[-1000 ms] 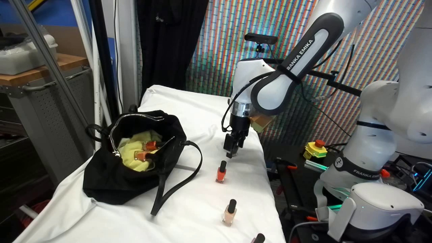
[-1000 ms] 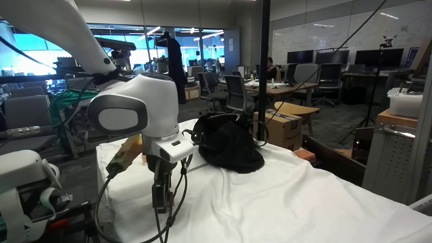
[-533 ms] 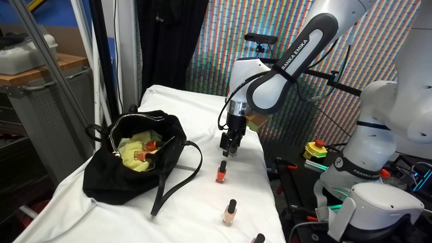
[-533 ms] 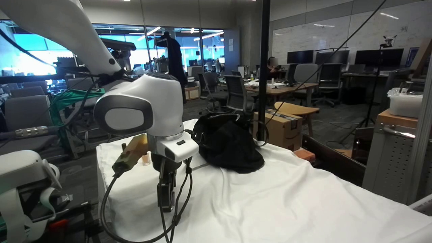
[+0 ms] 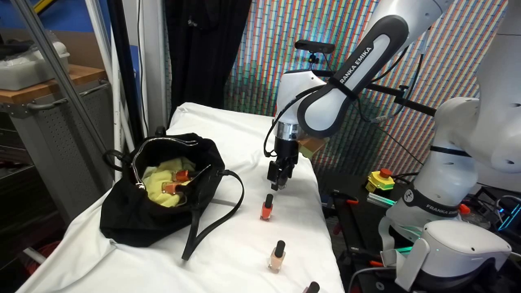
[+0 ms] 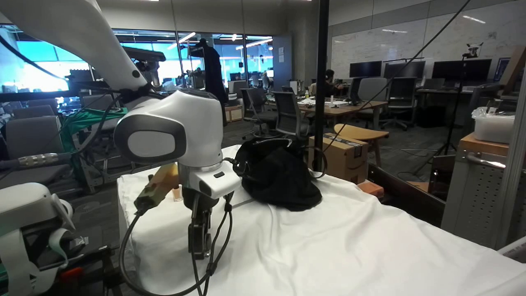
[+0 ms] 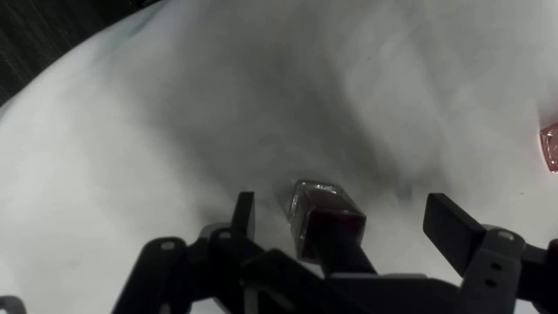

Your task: Place the nail polish bottles inside the black bag from right to left

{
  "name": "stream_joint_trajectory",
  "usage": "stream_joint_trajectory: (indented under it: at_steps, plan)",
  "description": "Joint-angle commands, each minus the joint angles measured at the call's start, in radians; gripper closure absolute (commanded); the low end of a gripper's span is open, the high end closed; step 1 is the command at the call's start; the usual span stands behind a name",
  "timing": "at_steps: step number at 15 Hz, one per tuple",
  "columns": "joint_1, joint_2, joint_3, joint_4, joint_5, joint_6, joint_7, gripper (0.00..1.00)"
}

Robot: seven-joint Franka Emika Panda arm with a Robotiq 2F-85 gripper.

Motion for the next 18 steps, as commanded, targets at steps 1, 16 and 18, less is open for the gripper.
stream_joint_trajectory:
  at_steps: [1, 16, 18]
  plan:
    - [0.002, 0.001, 0.005, -0.010, 0.014, -0.013, -0.020, 0.00]
    - [0.007, 0.010, 0.001, -0.004, -0.006, -0.021, -0.008, 0.84]
    - [0.009, 0.004, 0.003, -0.003, -0.012, -0.038, -0.009, 0.85]
